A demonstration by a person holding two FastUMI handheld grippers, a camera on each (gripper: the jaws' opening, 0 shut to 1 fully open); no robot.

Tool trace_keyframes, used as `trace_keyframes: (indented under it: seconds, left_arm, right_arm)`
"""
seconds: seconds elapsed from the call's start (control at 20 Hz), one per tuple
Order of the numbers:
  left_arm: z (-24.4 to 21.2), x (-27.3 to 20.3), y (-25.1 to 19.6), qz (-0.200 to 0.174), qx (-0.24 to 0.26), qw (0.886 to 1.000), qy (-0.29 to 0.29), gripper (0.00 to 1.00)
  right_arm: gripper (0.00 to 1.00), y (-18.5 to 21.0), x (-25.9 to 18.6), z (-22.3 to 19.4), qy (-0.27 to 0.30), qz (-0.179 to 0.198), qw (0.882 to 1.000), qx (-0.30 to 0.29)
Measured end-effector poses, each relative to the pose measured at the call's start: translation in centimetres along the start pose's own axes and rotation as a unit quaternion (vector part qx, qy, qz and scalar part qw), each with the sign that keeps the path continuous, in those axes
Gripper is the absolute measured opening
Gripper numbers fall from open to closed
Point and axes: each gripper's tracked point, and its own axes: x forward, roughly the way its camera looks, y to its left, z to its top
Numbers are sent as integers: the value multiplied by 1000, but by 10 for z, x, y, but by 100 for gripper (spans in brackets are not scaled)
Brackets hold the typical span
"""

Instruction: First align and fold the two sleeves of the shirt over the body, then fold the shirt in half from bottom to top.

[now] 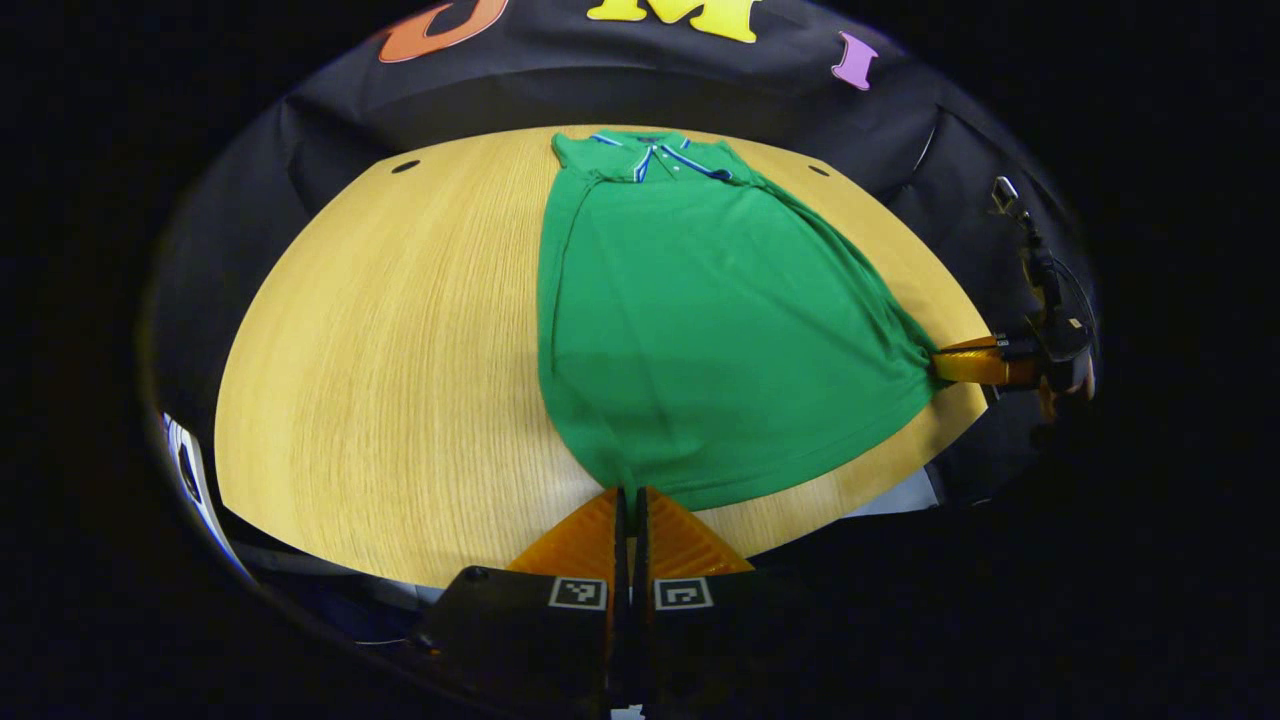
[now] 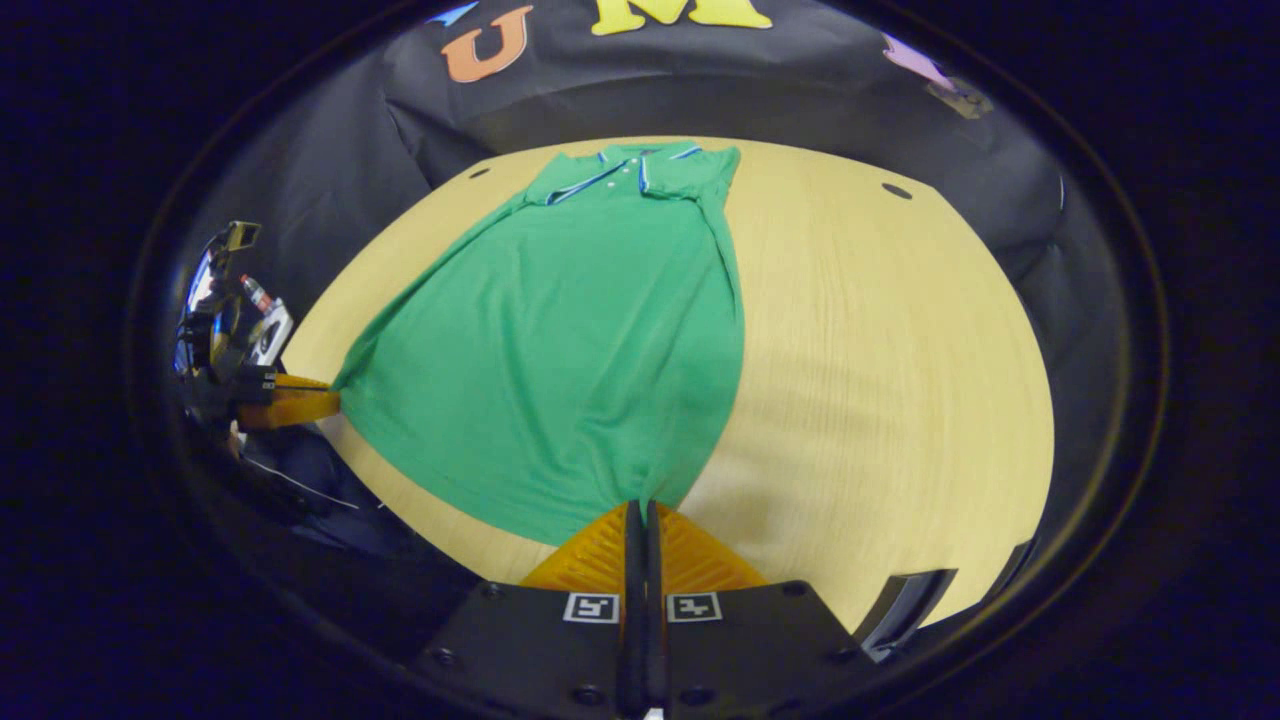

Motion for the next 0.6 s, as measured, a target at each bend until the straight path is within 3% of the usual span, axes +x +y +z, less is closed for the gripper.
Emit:
trace_keyframes:
  seconds: [0.35,0.6]
  left_arm:
    - [57,-17,-13,-34,5,998,-58,3]
    - [122,-19,-11,-52,-12,993,-102,3]
  right_arm:
    - [3,5,-19,36,-18,36,999,36]
    - [5,-3,-32,101,-67,50,994,65]
